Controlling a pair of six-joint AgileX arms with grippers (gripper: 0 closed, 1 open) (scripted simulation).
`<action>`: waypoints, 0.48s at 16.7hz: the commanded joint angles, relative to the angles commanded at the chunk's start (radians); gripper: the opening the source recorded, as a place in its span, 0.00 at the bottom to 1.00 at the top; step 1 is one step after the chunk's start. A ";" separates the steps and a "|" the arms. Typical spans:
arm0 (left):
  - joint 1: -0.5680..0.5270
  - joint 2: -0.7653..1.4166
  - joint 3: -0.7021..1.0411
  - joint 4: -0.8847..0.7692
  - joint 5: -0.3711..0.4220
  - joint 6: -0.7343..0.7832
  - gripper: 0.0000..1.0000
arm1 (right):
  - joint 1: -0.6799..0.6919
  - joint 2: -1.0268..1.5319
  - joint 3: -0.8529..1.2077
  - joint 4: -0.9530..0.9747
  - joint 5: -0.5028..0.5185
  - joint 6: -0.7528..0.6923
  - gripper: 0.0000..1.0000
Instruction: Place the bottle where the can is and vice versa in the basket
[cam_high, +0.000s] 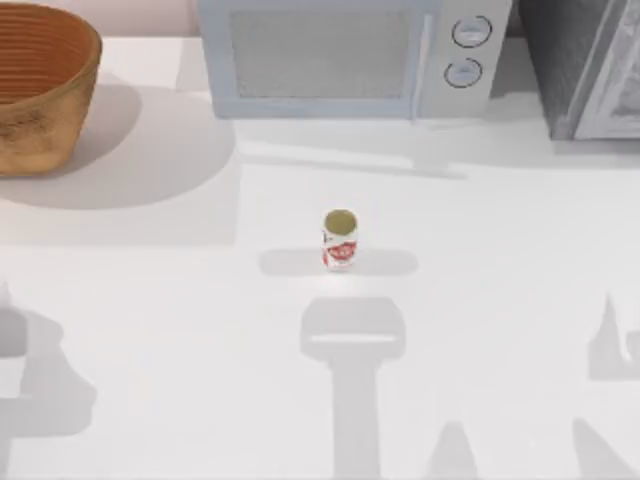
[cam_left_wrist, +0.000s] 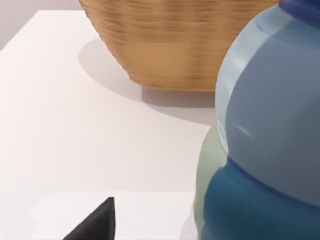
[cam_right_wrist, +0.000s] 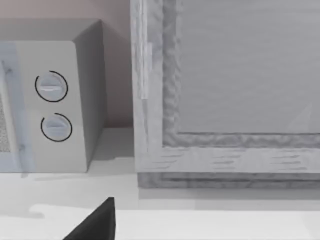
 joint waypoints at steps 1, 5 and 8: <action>-0.013 0.004 0.012 -0.006 -0.012 -0.003 1.00 | 0.000 0.000 0.000 0.000 0.000 0.000 1.00; -0.049 0.015 0.045 -0.023 -0.047 -0.013 1.00 | 0.000 0.000 0.000 0.000 0.000 0.000 1.00; -0.053 0.017 0.049 -0.025 -0.052 -0.014 1.00 | 0.000 0.000 0.000 0.000 0.000 0.000 1.00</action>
